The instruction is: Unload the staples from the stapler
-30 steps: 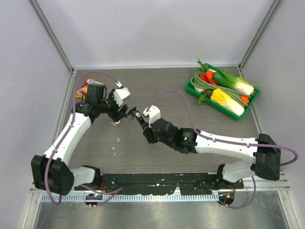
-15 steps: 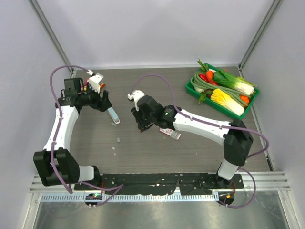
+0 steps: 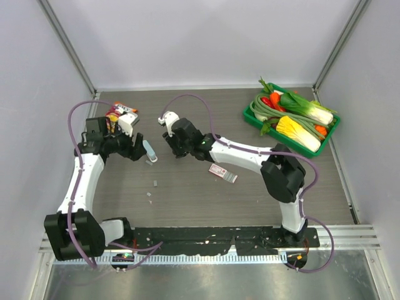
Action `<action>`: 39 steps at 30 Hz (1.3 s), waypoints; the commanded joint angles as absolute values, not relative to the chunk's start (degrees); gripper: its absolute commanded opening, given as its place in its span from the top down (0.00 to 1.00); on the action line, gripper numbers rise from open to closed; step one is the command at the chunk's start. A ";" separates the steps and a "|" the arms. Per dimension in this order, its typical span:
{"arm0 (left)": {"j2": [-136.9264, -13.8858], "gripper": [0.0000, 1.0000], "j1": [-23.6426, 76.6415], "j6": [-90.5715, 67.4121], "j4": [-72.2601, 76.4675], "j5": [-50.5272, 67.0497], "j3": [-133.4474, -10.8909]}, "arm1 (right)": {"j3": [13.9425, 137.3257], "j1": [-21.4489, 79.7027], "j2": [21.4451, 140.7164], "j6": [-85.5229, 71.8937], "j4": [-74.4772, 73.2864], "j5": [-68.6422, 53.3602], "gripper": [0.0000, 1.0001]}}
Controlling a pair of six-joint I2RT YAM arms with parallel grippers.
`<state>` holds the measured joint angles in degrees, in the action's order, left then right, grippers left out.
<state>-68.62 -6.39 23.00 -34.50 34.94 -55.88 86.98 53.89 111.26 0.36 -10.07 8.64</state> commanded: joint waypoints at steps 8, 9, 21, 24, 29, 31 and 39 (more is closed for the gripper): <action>-65.04 0.27 -8.52 23.91 -33.57 33.14 -53.17 | 92.29 53.53 121.37 2.02 23.36 16.60 0.99; -64.95 0.27 -8.53 23.99 -33.75 33.13 -53.17 | 91.76 53.44 121.81 2.11 25.38 17.48 0.99; -63.55 0.27 -9.67 24.52 -35.07 31.55 -52.73 | 81.41 52.65 122.35 0.27 38.32 20.13 0.99; -63.11 0.27 -9.67 23.82 -34.89 31.99 -52.56 | 76.92 52.65 120.85 -2.17 38.76 19.43 0.99; -62.67 0.27 -9.58 23.11 -35.50 32.69 -52.29 | 71.29 52.73 118.92 -5.18 40.34 18.98 0.82; -62.40 0.27 -9.58 23.73 -35.68 32.96 -52.03 | 70.23 52.82 118.48 -6.32 39.73 18.81 0.70; -63.72 0.25 -9.58 25.14 -36.39 32.96 -53.52 | 72.77 52.82 113.83 -5.71 28.94 18.37 0.31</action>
